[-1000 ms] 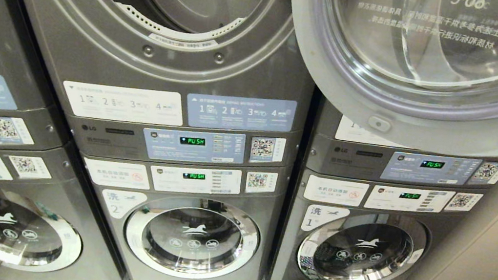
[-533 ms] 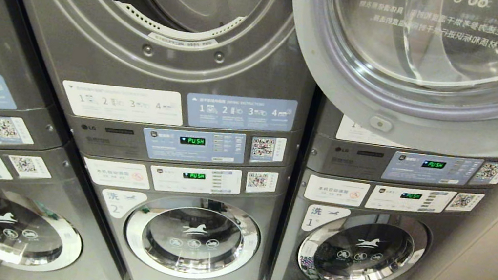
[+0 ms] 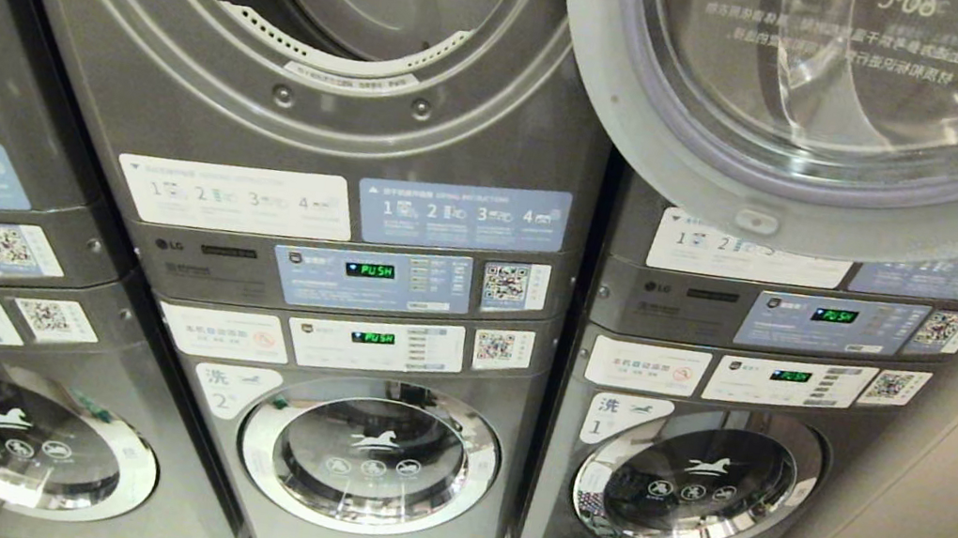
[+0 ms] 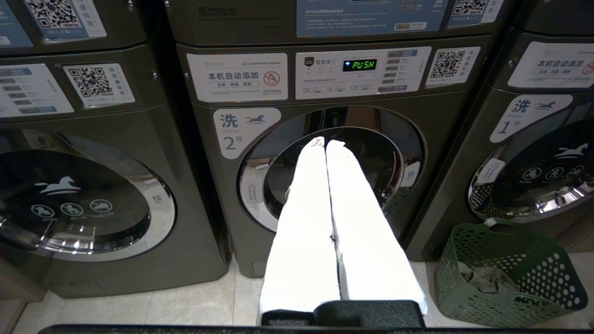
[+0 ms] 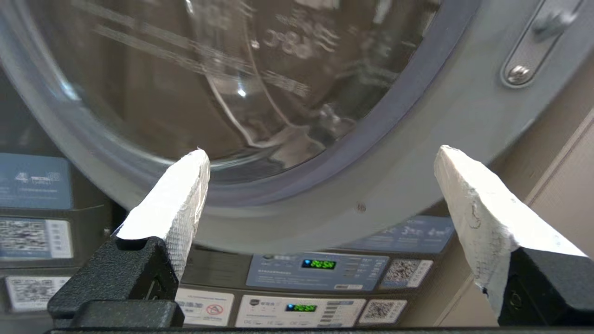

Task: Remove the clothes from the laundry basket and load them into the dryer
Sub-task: Take the clothes out of the basket

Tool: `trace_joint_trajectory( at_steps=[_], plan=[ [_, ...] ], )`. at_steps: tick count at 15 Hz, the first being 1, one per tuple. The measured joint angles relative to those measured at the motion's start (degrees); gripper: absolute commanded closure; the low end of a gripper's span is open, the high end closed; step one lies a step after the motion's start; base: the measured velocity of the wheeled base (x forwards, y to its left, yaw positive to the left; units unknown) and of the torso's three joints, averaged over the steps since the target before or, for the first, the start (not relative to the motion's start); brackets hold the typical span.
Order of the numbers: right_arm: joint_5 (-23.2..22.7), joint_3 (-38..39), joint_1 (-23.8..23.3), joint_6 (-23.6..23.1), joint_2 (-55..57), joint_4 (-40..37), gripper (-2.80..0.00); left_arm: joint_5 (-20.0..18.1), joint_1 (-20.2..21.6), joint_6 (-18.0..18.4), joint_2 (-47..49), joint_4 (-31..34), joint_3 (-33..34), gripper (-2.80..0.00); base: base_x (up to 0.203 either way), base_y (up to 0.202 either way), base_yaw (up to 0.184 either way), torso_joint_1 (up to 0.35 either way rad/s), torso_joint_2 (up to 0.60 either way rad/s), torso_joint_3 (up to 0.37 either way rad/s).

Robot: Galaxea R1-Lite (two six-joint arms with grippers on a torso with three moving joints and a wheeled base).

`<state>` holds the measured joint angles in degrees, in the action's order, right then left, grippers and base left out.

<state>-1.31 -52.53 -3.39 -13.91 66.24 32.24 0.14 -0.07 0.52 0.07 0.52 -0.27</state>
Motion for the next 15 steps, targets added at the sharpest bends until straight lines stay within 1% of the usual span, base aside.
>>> trace_joint_trajectory(
  at_steps=[2, 4, 5, 9, 11, 12, 15],
  plan=[
    [-1.58, 1.14, 0.12, 0.27, -1.97, -0.36, -2.80, 0.00, 0.02, 0.00, 0.00, 0.01, 0.00, 0.00, 0.000, 0.000, 0.000, 0.000, 0.00, 0.000],
    [-2.09, 4.25, 0.18, 0.67, -4.67, -0.50, -2.80, 0.02, 0.02, 0.13, 0.00, 0.03, 0.00, 0.00, 0.000, 0.000, 0.000, 0.000, 0.00, 0.000],
    [-2.13, 6.90, 0.24, 1.18, -6.07, -0.62, -2.80, 0.02, 0.00, 0.21, 0.00, 0.06, 0.00, 0.00, 0.000, 0.000, 0.000, 0.000, 0.00, 0.000],
    [-2.19, 19.38, 0.45, 6.17, -11.59, -0.63, -2.80, 0.02, 0.02, 0.21, 0.00, 0.03, 0.00, 0.00, 0.000, 0.000, 0.000, 0.000, 0.00, 0.000],
    [-2.32, 22.69, 0.48, 6.69, -13.73, -0.66, -2.80, 0.02, 0.02, 0.19, 0.00, 0.03, 0.00, 0.00, 0.000, 0.000, 0.000, 0.000, 0.00, 0.000],
    [-2.35, 24.02, 0.48, 6.88, -14.54, -0.69, 0.00, 0.02, 0.02, 0.19, 0.00, 0.06, 0.00, 0.00, 0.000, 0.000, 0.000, 0.000, 0.00, 0.000],
    [-2.32, 28.98, 0.51, 7.06, -17.49, -0.79, 0.00, 0.02, 0.02, 0.20, 0.00, 0.03, 0.00, 0.00, 0.000, 0.000, 0.000, 0.000, 0.00, 0.000]
  ],
)
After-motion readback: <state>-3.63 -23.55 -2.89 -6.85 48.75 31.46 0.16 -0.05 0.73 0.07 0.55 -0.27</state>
